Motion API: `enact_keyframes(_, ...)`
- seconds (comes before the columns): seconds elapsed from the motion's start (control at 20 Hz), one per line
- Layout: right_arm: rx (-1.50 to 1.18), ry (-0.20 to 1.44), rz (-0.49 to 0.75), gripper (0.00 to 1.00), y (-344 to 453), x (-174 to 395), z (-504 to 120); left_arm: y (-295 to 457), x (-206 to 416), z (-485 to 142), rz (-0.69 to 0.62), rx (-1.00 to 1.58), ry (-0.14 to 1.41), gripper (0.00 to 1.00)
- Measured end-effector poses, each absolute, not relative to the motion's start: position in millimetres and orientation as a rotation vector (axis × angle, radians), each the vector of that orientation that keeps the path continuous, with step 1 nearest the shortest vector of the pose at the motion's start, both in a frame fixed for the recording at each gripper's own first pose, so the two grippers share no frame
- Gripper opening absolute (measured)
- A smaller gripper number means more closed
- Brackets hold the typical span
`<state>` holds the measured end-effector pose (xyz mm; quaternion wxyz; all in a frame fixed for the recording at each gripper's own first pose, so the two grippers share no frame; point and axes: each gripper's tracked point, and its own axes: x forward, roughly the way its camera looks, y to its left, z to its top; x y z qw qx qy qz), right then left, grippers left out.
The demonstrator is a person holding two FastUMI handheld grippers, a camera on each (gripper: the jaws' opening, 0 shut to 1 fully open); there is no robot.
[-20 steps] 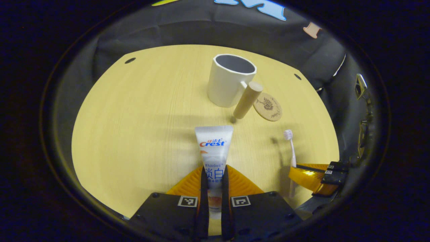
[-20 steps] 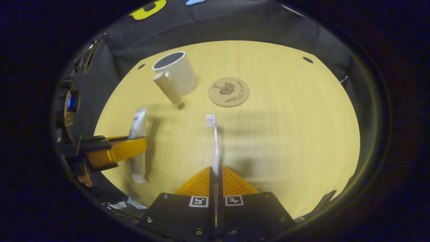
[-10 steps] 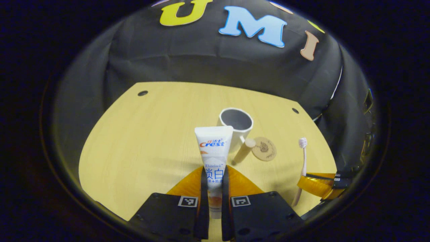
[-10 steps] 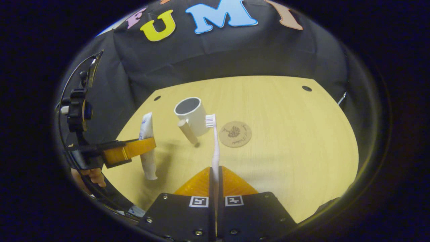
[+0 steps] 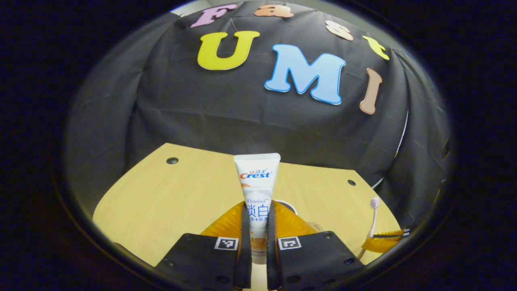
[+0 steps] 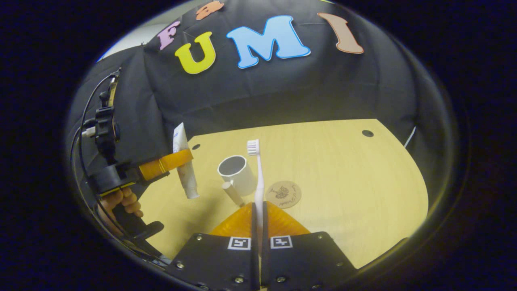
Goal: Put the toothbrush and toothpaste on the desktop into the cup, then pick up the cup and place it on the coaster on the desktop.
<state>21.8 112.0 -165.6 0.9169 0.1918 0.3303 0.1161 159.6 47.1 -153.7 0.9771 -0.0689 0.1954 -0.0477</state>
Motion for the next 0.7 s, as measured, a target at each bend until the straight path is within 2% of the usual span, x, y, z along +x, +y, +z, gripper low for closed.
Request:
enact_keyframes(0.35,0.411,0.65,0.202,0.03,108,21,-157,20,219,-105,-0.165,-0.092,0.115,0.2)
enact_keyframes(0.7,0.415,0.665,0.133,0.03,97,11,-165,0,259,-159,-0.206,-0.086,0.201,0.21)
